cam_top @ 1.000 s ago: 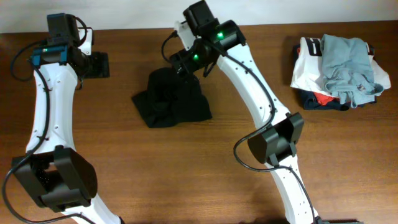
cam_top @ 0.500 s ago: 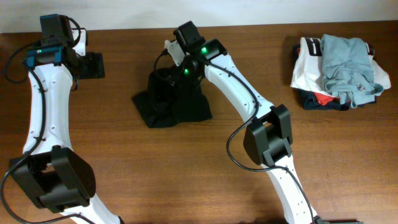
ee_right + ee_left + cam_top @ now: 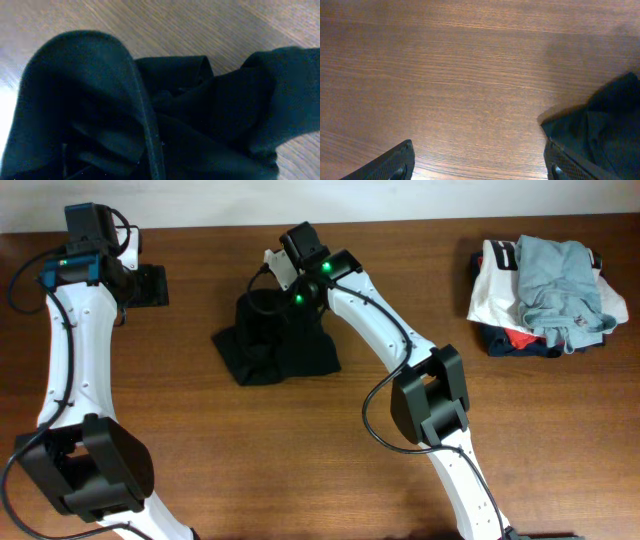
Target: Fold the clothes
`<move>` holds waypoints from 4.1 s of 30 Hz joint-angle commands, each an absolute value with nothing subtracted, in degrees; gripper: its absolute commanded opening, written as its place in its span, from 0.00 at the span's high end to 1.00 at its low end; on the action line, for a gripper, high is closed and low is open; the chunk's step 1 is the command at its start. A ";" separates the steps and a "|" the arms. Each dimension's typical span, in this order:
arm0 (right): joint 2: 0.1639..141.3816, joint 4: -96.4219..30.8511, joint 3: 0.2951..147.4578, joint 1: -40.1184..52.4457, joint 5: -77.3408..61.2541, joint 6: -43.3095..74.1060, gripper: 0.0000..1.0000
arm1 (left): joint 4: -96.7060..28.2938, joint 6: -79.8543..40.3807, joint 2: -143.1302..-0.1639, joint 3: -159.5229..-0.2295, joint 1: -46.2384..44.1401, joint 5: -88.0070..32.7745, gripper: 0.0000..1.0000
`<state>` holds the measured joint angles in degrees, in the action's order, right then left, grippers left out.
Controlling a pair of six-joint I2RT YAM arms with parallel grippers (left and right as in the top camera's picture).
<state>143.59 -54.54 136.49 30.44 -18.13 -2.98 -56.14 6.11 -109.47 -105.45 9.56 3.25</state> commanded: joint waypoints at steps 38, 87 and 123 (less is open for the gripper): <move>142.41 -74.15 149.21 40.38 -6.79 2.24 0.02 | -56.14 5.21 -107.66 -106.43 9.82 2.50 0.18; 144.18 -68.77 140.07 47.66 -0.47 37.08 0.96 | -55.75 5.78 -108.03 -106.06 12.93 0.84 0.18; 128.16 -74.67 143.06 45.36 -0.38 19.70 0.10 | -55.33 5.82 -108.03 -106.06 12.91 -3.01 0.17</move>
